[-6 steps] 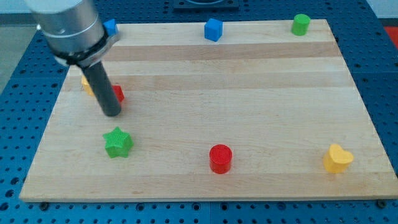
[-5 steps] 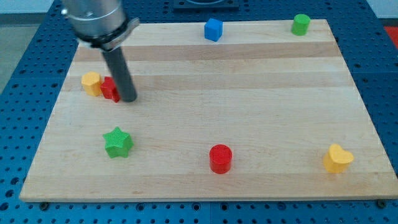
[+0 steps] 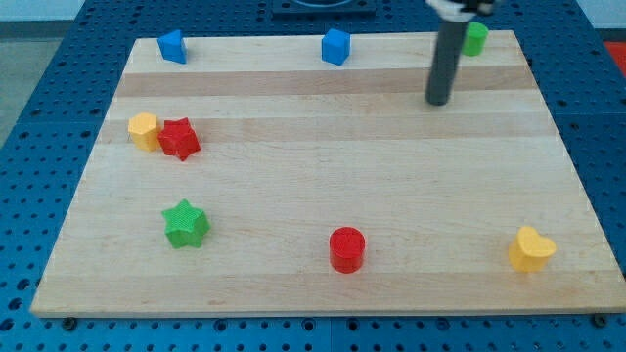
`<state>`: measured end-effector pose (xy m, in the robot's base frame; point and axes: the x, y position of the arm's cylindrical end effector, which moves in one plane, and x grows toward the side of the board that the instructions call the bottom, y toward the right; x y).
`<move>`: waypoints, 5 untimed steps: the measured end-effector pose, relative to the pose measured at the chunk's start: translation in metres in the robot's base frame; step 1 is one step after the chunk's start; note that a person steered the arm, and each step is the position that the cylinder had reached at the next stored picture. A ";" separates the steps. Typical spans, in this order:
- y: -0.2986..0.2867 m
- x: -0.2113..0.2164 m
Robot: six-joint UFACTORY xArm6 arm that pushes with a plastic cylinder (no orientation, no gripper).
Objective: Move your arm to the right of the green circle
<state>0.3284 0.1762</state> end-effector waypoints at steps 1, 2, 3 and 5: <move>0.054 -0.031; 0.095 -0.065; 0.116 -0.099; 0.110 -0.137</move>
